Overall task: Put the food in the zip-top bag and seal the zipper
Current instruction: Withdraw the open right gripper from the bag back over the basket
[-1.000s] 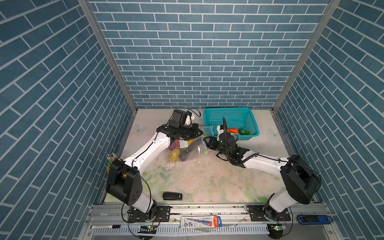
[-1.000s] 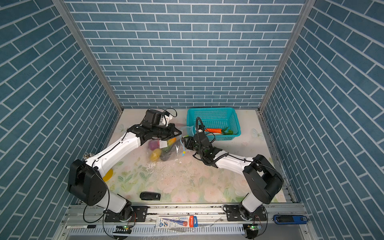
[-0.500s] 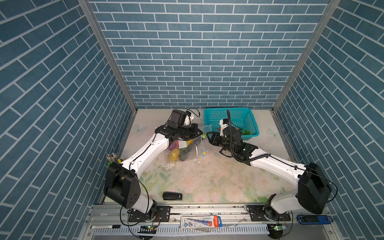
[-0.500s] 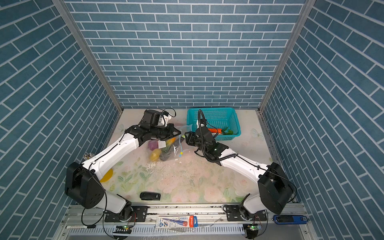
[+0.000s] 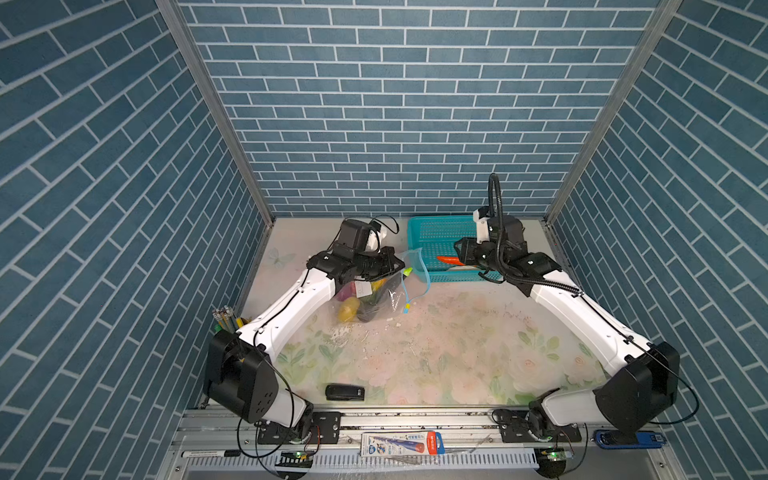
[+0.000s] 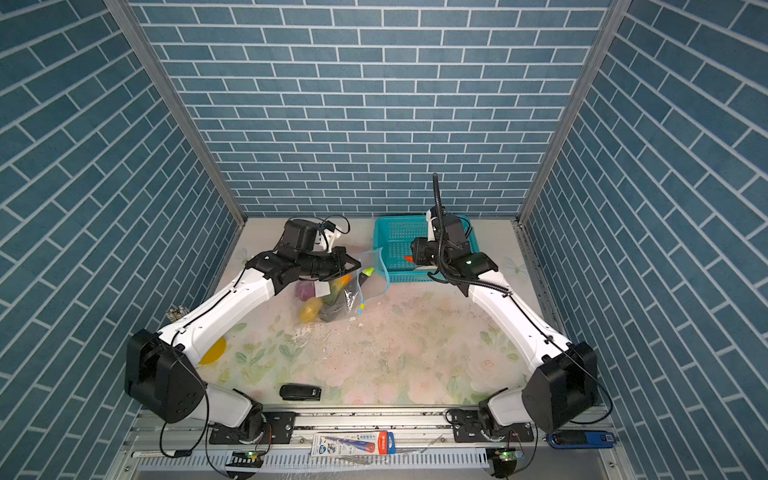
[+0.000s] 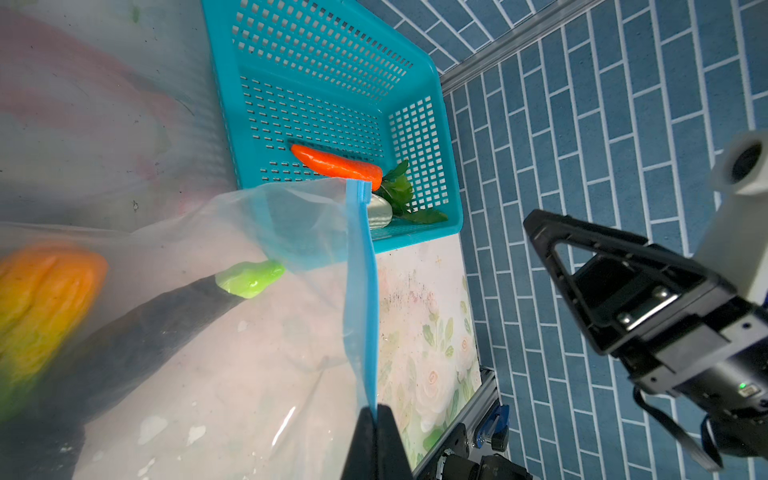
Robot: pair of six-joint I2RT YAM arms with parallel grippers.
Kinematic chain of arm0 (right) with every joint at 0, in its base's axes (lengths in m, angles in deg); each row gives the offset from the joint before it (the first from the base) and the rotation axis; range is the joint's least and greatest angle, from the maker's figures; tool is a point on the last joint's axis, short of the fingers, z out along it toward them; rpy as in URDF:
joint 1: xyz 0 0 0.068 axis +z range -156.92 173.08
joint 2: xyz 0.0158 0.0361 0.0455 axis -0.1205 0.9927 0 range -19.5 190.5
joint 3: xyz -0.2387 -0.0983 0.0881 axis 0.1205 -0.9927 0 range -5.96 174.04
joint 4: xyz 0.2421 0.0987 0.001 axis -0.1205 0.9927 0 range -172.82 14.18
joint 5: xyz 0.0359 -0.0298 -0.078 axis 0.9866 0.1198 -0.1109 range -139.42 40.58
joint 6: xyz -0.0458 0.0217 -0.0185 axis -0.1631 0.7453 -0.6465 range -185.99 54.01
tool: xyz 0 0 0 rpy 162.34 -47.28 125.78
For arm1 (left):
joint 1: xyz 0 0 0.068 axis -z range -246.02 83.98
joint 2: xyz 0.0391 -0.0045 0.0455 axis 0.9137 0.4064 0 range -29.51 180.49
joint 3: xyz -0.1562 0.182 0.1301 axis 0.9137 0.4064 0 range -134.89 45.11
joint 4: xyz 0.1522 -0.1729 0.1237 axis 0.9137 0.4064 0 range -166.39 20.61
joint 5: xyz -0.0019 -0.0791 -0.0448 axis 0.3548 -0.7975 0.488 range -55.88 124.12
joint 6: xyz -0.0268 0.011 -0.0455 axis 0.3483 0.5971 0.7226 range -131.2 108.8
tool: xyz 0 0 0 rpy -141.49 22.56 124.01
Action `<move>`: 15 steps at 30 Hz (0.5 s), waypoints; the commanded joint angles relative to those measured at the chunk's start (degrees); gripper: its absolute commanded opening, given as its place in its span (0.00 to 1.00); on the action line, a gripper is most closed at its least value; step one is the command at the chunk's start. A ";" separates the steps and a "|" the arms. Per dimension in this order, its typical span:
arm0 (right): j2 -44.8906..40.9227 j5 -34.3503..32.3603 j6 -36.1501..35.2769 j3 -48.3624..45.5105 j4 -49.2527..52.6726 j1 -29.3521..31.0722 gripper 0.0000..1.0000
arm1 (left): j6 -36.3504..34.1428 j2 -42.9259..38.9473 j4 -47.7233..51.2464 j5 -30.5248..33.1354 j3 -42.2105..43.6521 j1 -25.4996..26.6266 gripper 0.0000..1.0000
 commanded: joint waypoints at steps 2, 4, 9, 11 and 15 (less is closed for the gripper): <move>5.28 1.26 -0.05 5.67 6.92 -4.49 0.51 | -0.62 -1.76 0.28 -0.18 0.24 -0.23 0.00; 7.71 2.16 3.73 6.96 6.68 -6.17 0.52 | -0.91 -1.77 0.65 -0.06 0.04 -0.24 0.00; 14.70 -1.69 11.58 10.46 6.29 -7.73 0.56 | -1.63 -1.41 0.98 0.04 -0.33 -0.24 0.00; 18.53 -3.95 15.49 14.49 9.69 -8.23 0.58 | -2.01 -0.97 1.50 0.02 -0.70 -0.24 0.00; 24.64 -6.03 20.45 21.62 14.94 -8.70 0.62 | -2.12 -0.62 1.64 0.08 -1.06 -0.33 0.00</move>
